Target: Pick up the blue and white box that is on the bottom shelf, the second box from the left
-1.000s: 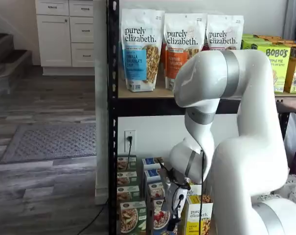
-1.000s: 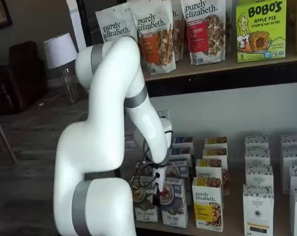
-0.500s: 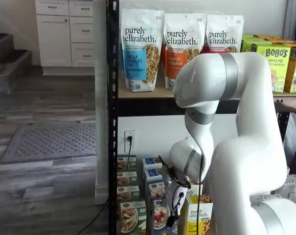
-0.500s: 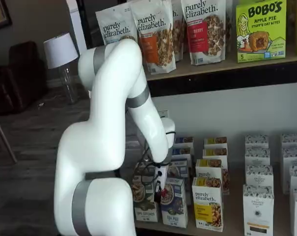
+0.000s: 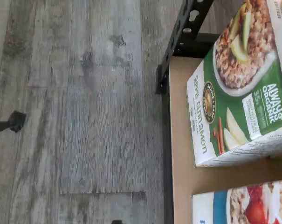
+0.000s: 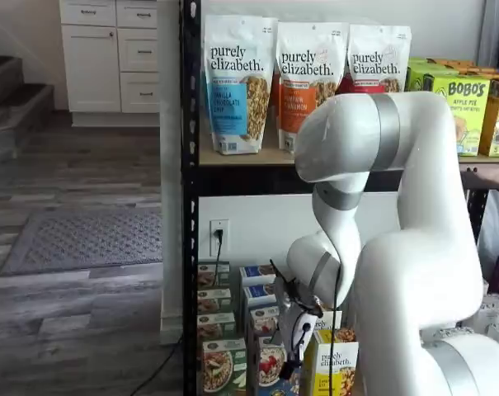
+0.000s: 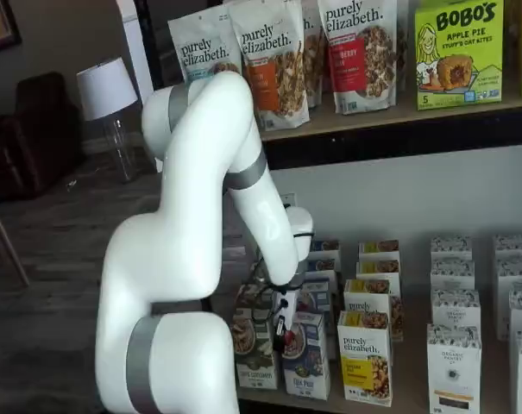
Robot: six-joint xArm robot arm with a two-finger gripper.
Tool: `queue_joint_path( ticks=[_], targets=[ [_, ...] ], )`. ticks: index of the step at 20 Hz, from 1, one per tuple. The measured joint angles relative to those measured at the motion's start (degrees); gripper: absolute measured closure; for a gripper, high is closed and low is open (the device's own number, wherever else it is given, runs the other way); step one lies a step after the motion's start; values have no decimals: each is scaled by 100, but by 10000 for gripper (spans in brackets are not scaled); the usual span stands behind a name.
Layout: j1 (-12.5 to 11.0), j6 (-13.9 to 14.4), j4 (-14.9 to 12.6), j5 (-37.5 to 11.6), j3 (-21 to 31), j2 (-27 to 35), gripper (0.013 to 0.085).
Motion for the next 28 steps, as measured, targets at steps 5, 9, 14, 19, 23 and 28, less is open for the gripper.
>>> queue_joint_path(
  ticks=[5, 9, 14, 19, 23, 28],
  targets=[
    [-20, -18, 35, 105, -149, 75, 130],
    [-21, -136, 191, 106, -266, 132, 130],
    [-67, -251, 308, 113, -438, 225, 130],
    [-149, -214, 236, 213, -670, 347, 130],
    [-184, -90, 88, 258, -880, 487, 130],
    [-225, -9, -14, 303, -1141, 674, 130]
  ],
)
